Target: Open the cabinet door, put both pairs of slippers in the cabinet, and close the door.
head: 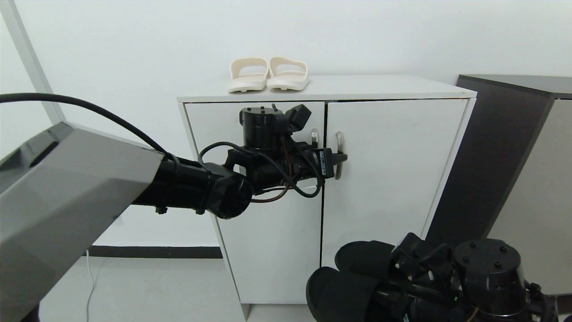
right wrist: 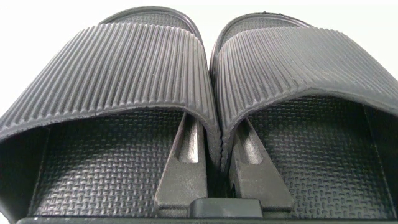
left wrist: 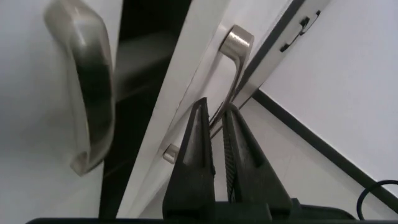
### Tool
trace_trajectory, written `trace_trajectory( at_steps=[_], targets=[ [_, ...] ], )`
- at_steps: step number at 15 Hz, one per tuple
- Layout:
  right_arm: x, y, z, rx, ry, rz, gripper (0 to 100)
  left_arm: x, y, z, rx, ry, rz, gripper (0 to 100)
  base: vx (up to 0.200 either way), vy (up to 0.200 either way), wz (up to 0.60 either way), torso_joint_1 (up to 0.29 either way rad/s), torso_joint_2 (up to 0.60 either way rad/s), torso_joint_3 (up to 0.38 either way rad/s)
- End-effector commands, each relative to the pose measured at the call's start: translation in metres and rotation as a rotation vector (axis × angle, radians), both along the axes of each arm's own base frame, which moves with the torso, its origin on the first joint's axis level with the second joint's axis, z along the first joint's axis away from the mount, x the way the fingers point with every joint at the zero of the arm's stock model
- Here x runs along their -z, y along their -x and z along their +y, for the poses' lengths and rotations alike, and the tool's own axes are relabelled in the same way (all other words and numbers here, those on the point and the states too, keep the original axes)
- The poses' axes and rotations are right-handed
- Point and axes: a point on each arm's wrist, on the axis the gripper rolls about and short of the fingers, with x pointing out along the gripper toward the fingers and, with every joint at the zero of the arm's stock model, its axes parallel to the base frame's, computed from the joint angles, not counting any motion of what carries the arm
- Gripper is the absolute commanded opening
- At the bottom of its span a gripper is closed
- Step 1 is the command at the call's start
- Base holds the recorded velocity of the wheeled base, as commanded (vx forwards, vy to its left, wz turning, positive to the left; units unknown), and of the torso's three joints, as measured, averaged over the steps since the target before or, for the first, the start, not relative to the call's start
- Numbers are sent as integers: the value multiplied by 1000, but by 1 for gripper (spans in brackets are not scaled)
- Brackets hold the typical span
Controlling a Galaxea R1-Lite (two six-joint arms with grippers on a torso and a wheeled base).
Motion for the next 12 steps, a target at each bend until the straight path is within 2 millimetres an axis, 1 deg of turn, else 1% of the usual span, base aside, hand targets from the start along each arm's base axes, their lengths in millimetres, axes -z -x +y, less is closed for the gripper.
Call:
trace_trajectory(
  at_steps=[1,3,4,5,6,8,10,11,12],
  targets=[
    [2,2,0,-18,3,12,0,-7,16,3,15,0,2,0,0,0,0,0,0,0],
    [5,5,0,-36,8,25,0,-7,33,4,39,-3,6,0,0,0,0,0,0,0],
    [6,9,0,-75,2,39,0,-8,47,3,62,4,-4,0,0,0,0,0,0,0],
    [6,10,-1,-80,1,42,0,-8,49,3,65,6,-6,0,0,0,0,0,0,0],
    [7,14,-2,-120,-18,45,0,-12,68,6,91,15,-16,0,0,0,0,0,0,0],
    [8,15,-2,-124,-25,38,0,-14,91,14,112,13,-12,0,0,0,0,0,0,0],
    [8,16,-1,-133,-24,40,0,-16,105,27,110,18,-20,0,0,0,0,0,0,0],
    [8,17,0,-137,-25,41,0,-16,107,30,107,20,-20,0,0,0,0,0,0,0],
    [9,20,2,-151,-23,43,0,-15,102,36,84,22,-13,0,0,0,0,0,0,0]
  ],
)
